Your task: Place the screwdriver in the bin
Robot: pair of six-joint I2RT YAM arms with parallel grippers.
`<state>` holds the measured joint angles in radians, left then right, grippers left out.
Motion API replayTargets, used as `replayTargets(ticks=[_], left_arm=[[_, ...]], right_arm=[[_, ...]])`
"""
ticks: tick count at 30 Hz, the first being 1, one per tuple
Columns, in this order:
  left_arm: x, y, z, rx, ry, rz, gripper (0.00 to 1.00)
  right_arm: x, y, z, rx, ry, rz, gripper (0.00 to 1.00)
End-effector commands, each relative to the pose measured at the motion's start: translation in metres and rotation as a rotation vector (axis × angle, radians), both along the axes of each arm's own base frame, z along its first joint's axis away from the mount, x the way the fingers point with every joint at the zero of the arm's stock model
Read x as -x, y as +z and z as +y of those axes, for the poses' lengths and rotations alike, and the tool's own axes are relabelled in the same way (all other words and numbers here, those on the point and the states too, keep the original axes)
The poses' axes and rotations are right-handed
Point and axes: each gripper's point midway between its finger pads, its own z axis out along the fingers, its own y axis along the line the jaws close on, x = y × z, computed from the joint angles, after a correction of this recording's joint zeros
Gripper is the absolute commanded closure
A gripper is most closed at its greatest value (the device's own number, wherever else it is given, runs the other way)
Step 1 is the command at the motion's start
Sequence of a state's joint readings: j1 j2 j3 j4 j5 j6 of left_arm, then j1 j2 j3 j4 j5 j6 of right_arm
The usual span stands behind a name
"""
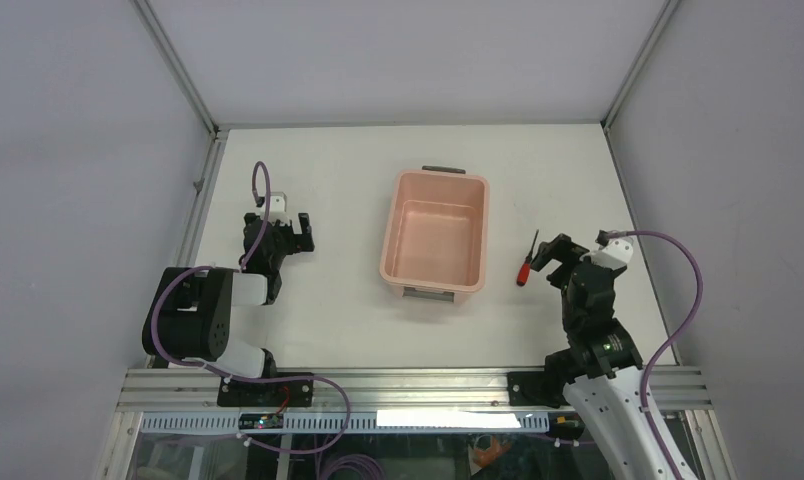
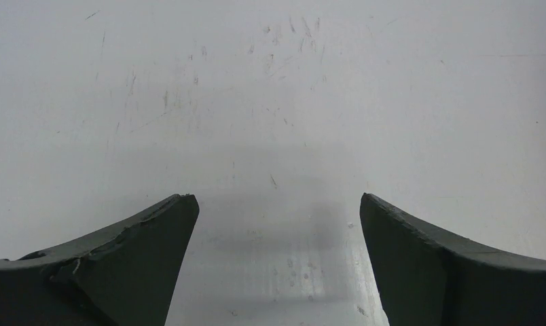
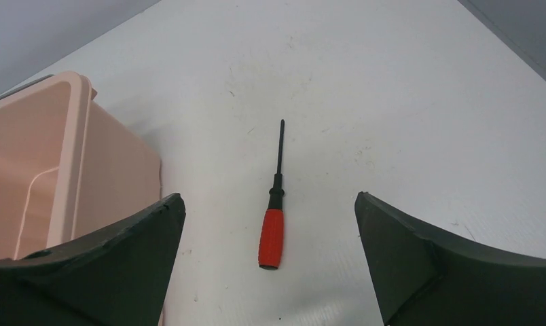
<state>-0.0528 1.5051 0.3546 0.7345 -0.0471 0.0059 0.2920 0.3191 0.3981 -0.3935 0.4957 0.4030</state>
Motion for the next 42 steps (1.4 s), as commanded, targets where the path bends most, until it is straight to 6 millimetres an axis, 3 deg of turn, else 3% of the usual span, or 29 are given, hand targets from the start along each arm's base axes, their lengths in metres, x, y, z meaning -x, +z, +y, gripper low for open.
replayTargets(ticks=[1, 5, 10, 14, 18, 22, 26, 31, 35, 42], left_arm=[[-0.017, 0.027, -0.005, 0.024, -0.001, -0.101, 0.01], [-0.016, 0.026, -0.005, 0.024, -0.002, -0.101, 0.01], [-0.016, 0.026, -0.005, 0.024, -0.001, -0.101, 0.01], [-0.016, 0.027, -0.005, 0.024, 0.0, -0.101, 0.01], [-0.016, 0.027, -0.005, 0.024, -0.001, -0.101, 0.01], [-0.016, 0.027, -0.005, 0.024, 0.0, -0.101, 0.01], [-0.016, 0.026, -0.005, 0.024, 0.0, -0.101, 0.01], [-0.016, 0.027, -0.005, 0.024, -0.001, -0.102, 0.01], [-0.017, 0.027, -0.005, 0.024, -0.001, -0.102, 0.01], [-0.017, 0.027, -0.005, 0.024, -0.002, -0.102, 0.01]], right_arm=[[-0.007, 0.019, -0.006, -0.032, -0.058, -0.07, 0.01], [-0.009, 0.046, 0.003, -0.053, -0.003, -0.128, 0.01], [-0.02, 0.107, 0.038, 0.009, 0.226, -0.217, 0.01], [-0.037, 0.135, 0.022, 0.069, 0.115, -0.011, 0.01], [-0.061, 0.14, 0.02, 0.1, 0.064, 0.296, 0.01], [-0.085, 0.092, 0.023, 0.089, 0.093, 0.615, 0.01], [-0.103, 0.018, 0.032, 0.025, 0.14, 0.831, 0.03], [-0.098, -0.07, 0.037, -0.038, 0.163, 1.038, 0.15], [-0.087, -0.116, 0.039, -0.071, 0.165, 1.115, 0.27], [-0.069, -0.153, 0.041, -0.1, 0.174, 1.165, 0.5]])
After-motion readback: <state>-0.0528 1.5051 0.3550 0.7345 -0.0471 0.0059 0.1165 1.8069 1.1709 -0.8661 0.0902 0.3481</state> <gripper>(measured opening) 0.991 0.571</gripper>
